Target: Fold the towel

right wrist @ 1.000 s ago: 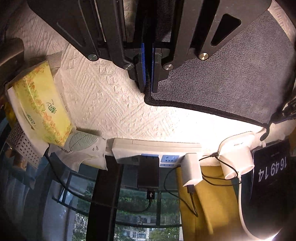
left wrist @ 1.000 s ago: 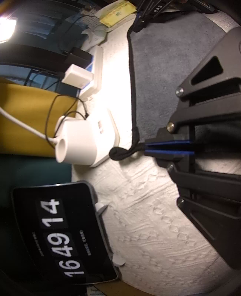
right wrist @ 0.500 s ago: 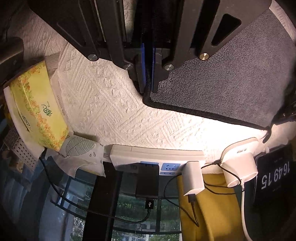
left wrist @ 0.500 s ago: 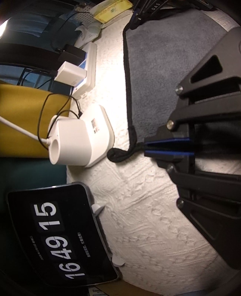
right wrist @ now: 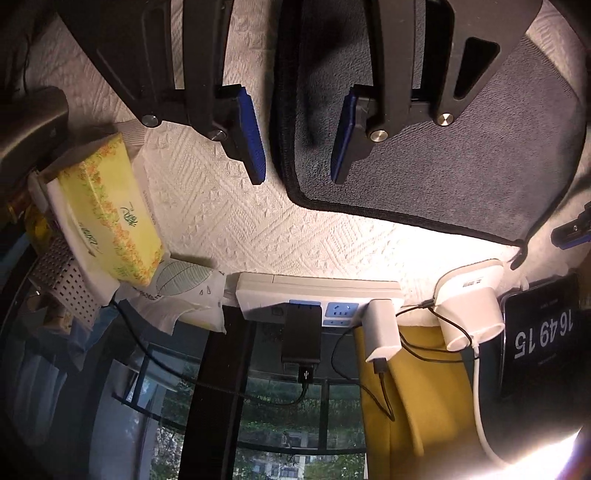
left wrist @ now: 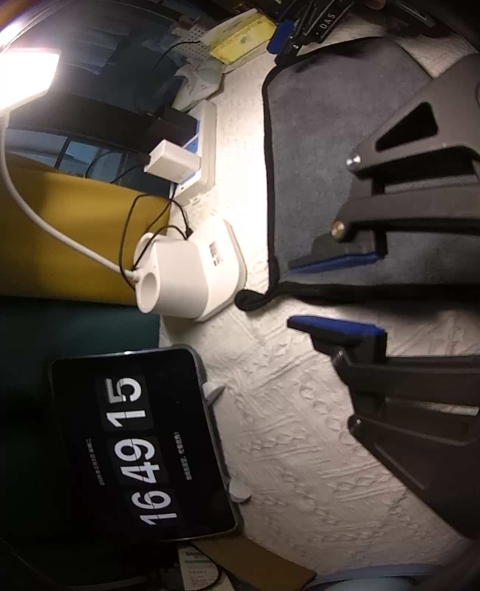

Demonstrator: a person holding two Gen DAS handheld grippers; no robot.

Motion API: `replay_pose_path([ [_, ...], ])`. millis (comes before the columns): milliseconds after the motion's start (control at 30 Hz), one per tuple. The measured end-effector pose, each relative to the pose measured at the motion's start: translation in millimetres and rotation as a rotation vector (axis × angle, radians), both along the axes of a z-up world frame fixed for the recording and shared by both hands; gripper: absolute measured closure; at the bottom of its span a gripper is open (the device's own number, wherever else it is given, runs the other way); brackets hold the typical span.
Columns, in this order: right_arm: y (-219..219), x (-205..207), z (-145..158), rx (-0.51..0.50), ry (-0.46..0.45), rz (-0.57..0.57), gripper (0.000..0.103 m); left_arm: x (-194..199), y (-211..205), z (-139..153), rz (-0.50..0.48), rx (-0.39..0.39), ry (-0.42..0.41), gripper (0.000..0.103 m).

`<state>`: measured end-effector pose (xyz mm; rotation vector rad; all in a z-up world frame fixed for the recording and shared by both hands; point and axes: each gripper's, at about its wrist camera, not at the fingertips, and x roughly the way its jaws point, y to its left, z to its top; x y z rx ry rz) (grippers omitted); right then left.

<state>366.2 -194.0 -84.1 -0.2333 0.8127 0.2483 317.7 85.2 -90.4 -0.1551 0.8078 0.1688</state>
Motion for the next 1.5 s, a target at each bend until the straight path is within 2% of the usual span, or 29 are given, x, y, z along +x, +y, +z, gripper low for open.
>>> replay_pose_path([
  [67,-1,-6,3,0.001,-0.006,-0.002,0.064,-5,-1,3,0.0,-0.006,-0.007,0.052],
  [133,-2,-13,6,0.003,-0.01,-0.003,0.064,-11,-2,7,-0.003,-0.019,-0.019,0.047],
  [533,-5,-55,32,0.013,-0.061,-0.008,0.064,-54,-11,36,-0.011,-0.028,-0.079,0.046],
  [900,-8,-97,51,0.025,-0.1,-0.005,0.064,-93,-17,50,-0.023,-0.039,-0.104,0.046],
  [933,-8,-100,52,0.026,-0.102,-0.005,0.064,-97,-18,50,-0.026,-0.039,-0.109,0.045],
  [1033,-9,-112,54,0.026,-0.11,-0.008,0.064,-109,-20,52,-0.031,-0.04,-0.122,0.033],
  [1100,-11,-120,56,0.03,-0.117,-0.013,0.051,-117,-21,52,-0.034,-0.042,-0.126,0.029],
  [1133,-11,-123,56,0.033,-0.119,-0.015,0.048,-120,-21,53,-0.033,-0.042,-0.128,0.027],
  [1367,-13,-148,60,0.032,-0.139,-0.021,0.045,-145,-24,59,-0.043,-0.038,-0.153,0.009],
  [1500,-14,-162,64,0.031,-0.156,-0.017,0.03,-159,-26,61,-0.043,-0.039,-0.166,0.008],
])
